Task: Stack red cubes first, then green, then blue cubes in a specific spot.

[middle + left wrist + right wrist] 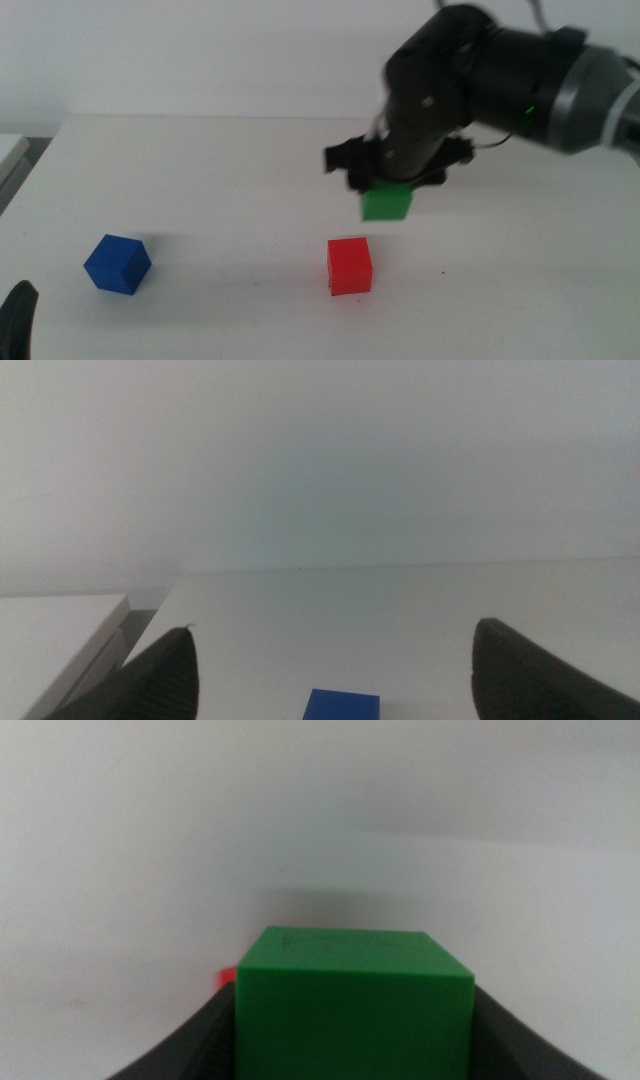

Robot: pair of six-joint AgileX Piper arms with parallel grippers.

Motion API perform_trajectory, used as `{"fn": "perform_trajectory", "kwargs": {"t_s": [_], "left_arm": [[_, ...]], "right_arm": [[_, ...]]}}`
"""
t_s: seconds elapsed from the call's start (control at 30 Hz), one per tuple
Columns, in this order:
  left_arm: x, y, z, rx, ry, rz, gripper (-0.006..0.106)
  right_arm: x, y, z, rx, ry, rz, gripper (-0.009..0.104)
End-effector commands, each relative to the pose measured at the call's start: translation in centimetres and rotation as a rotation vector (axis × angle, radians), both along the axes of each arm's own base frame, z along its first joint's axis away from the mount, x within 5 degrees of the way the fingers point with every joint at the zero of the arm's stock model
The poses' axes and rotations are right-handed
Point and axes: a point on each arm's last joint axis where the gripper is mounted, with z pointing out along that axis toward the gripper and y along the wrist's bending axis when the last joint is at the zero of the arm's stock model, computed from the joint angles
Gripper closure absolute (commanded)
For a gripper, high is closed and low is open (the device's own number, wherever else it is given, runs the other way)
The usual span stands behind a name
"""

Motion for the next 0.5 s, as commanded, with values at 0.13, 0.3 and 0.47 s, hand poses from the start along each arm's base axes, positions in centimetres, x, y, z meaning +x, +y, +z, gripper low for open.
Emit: {"fn": "perform_trajectory", "kwargs": {"t_s": [0.13,0.3,0.47], "left_arm": [[0.0,0.0,0.1,-0.007,-0.015,0.002,0.007],[0.0,0.0,0.1,-0.007,-0.015,0.002,0.007],[0.0,0.0,0.1,-0.007,-0.015,0.002,0.007]], "right_arm": [[-1.2,1.8,-0.5,0.012,0.025,-0.022,0.093],[-1.5,2.4,-0.8,-0.008,0.006,-0.036,0.093],[-1.2,2.9,-2.5,-0.045,0.030,-0.029,0.093]]}}
